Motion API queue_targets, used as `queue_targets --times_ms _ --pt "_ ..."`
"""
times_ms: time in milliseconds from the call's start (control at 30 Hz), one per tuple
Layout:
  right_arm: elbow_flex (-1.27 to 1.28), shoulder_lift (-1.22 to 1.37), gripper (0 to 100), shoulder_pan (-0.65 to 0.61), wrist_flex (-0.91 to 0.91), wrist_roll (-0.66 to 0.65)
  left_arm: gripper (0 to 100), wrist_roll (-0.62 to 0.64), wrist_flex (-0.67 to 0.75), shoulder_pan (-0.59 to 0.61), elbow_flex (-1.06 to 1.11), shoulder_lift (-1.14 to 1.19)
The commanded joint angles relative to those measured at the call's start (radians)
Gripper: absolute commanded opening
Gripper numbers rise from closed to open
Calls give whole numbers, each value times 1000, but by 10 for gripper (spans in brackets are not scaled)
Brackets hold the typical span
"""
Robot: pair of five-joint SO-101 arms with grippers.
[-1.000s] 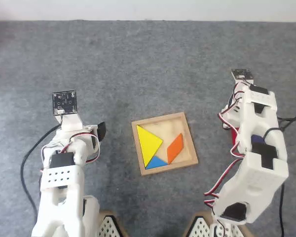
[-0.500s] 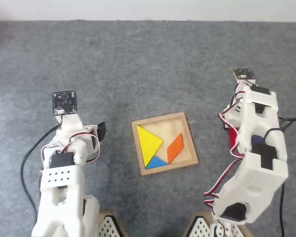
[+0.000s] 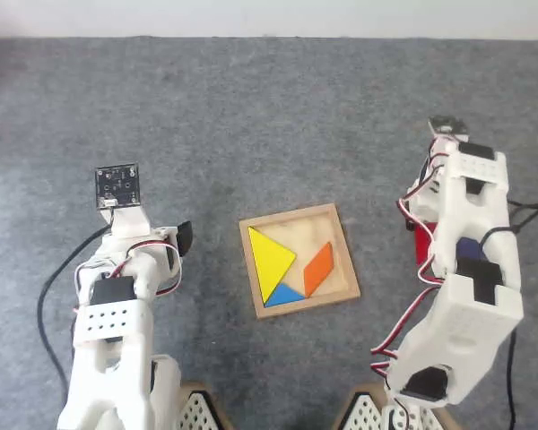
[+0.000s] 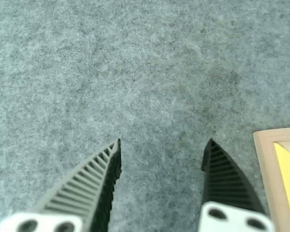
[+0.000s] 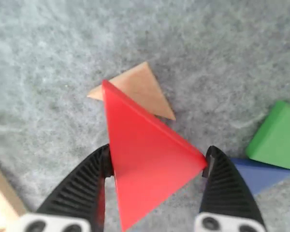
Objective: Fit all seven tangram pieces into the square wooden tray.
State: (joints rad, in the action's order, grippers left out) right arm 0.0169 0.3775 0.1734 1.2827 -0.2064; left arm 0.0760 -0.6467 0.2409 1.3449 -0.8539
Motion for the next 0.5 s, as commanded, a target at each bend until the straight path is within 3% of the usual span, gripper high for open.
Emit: queue_targets --times_ms 0,167,467 --pt "-112 -42 147 -25 73 52 269 -9 23 6 -7 -8" --pt "-201 -42 147 -97 177 275 269 -9 23 6 -7 -8" --pt "-325 -42 147 -367 375 792 269 -9 23 6 -5 -8"
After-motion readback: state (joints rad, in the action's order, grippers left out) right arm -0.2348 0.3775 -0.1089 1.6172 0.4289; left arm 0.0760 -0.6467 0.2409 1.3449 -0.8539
